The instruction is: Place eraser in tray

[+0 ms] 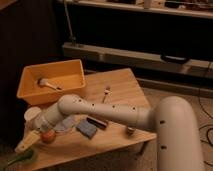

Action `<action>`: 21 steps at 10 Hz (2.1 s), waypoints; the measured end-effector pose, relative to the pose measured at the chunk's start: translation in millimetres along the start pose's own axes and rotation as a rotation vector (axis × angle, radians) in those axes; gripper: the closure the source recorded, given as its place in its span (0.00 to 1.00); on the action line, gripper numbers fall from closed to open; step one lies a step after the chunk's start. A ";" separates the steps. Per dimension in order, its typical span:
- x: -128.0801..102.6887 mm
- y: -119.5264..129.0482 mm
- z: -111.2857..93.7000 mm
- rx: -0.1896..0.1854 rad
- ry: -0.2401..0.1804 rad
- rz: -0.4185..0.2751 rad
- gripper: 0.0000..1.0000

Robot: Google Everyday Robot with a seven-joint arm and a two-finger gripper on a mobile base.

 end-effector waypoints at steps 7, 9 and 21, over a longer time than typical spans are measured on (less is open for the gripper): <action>-0.1 -0.2 -0.3 0.001 -0.001 0.000 0.20; -0.4 -0.1 -0.3 0.001 -0.001 0.000 0.20; -0.1 -0.4 -4.0 0.015 0.015 0.013 0.20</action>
